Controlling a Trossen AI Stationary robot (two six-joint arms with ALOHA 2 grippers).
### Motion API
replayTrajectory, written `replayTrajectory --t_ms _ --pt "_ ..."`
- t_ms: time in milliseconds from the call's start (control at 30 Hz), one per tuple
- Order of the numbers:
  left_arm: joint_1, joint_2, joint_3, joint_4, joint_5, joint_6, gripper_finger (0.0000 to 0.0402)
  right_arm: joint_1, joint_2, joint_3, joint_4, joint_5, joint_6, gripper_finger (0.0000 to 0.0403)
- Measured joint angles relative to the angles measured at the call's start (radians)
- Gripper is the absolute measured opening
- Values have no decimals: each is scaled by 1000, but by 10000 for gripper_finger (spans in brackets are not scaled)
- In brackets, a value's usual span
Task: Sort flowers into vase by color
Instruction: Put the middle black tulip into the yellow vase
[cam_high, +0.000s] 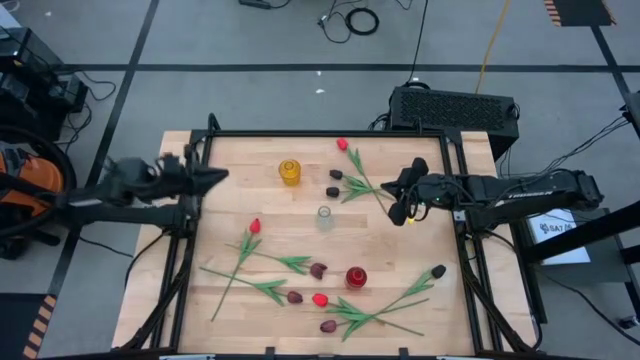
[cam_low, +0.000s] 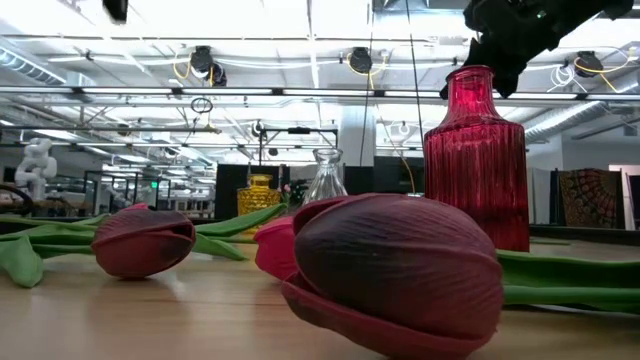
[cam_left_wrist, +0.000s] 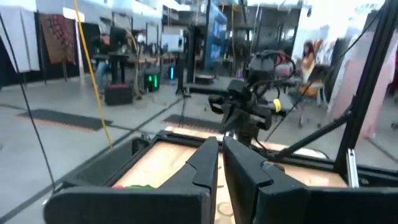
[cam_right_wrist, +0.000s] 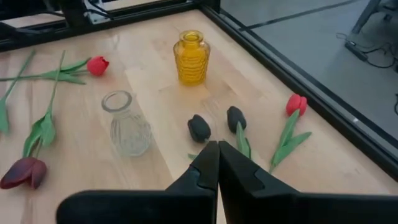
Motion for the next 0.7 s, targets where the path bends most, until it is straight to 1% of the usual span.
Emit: replayTrajectory --t_ms 133,200,233,300,400,467,600,700 --pt "0 227 320 -200 3 8 32 -15 3 0 0 -1 0 0" --pt "0 310 424 -268 22 18 32 -17 3 0 0 0 -2 0" --pt "0 342 449 -297 38 18 32 -19 4 0 0 0 -12 0" --pt "-1 392 447 -314 49 10 32 -23 3 0 0 0 -39 0" --pt "-7 451 395 -319 52 -22 32 -27 3 0 -1 0 -73 0" --pt "-23 481 354 -295 53 -31 32 -28 3 0 -1 0 -75 0" --pt "-50 517 280 -200 41 -20 32 -28 16 0 0 -2 -13 0" --pt "-51 538 229 -162 17 -3 32 -28 53 0 0 -7 16 0"
